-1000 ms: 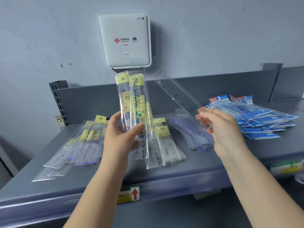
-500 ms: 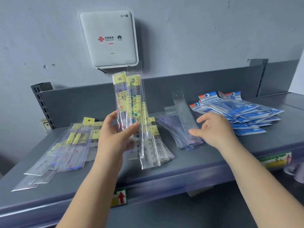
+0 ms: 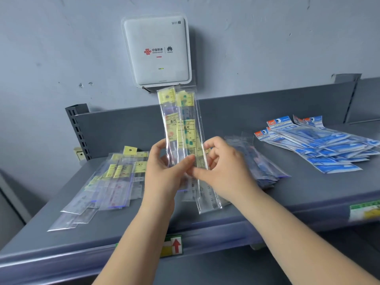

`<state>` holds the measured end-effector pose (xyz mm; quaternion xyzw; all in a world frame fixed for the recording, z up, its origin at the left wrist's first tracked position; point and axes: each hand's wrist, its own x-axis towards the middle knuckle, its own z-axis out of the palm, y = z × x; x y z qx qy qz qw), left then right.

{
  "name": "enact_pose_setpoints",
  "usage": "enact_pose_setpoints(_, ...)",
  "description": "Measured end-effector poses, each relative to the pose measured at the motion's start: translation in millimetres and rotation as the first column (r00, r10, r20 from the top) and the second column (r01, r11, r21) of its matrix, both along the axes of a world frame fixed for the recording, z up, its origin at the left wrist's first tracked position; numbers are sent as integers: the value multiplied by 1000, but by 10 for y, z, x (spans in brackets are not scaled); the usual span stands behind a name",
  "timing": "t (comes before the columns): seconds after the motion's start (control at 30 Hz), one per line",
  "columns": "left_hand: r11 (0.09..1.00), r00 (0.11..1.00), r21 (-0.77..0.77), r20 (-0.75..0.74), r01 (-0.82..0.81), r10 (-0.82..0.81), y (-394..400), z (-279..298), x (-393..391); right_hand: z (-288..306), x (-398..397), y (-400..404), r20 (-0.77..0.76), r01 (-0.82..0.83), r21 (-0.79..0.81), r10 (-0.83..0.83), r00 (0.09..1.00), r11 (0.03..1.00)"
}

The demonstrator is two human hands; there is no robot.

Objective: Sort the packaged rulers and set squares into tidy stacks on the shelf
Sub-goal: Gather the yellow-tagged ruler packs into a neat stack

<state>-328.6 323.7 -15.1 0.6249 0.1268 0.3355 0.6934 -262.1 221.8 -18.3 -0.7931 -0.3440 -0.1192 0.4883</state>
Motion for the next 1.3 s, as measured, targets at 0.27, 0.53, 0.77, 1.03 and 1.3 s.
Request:
enact_pose_setpoints(0.27, 999, 999, 19, -26, 40, -39, 44, -17, 3, -50, 163, -3, -100, 30, 114, -18, 995, 993)
enact_pose_setpoints(0.53, 999, 999, 34, -28, 36, -35, 58, -16, 39, -24, 170, -79, -345, 7, 255, 84, 935, 967)
enact_pose_setpoints(0.77, 1000, 999, 22, -24, 23, -22, 95, -37, 55, 83, 320, -565, -363, 139, 392, 15, 932, 909)
enact_pose_setpoints(1.03, 999, 999, 30, -29, 21, -21, 109, -38, 75, -1, 543, -928, -452, 316, 390, -119, 884, 865)
enact_pose_setpoints(1.3, 999, 999, 18, -10, 31, -30, 98, -38, 89, -93, 570, -912, -116, 438, -225, -471, 875, 870)
